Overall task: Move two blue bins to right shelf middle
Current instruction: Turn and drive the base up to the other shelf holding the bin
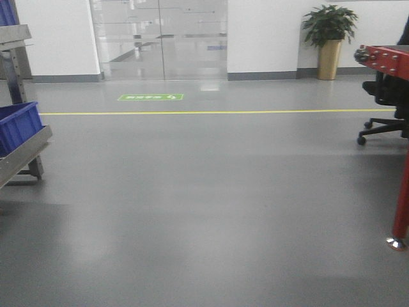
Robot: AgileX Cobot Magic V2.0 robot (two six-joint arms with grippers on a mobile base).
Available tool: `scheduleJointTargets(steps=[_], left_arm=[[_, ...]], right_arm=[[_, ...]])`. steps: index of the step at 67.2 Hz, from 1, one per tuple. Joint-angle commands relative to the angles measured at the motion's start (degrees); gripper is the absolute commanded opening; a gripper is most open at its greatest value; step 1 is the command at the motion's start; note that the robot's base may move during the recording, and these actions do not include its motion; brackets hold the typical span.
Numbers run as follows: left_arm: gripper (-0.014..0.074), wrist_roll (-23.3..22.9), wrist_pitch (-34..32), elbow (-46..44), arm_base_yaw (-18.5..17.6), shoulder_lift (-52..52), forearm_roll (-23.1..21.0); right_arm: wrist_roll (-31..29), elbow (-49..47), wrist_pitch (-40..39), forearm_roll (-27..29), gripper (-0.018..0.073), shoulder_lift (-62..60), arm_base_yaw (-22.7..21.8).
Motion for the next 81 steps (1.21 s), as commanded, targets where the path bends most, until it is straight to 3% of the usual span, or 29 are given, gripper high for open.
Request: scheduleJointTargets(steps=[1, 81], left_arm=[[-0.0111, 0.44, -4.0, -0.87, 0.08, -0.56, 1.21], [-0.0111, 0.44, -4.0, -0.87, 0.08, -0.56, 1.21]], right_arm=[[-0.77, -1.14, -6.65, -0.37, -0.0165, -1.35, 0.12], [-0.77, -1.14, -6.79, -0.37, -0.0165, -1.35, 0.12]])
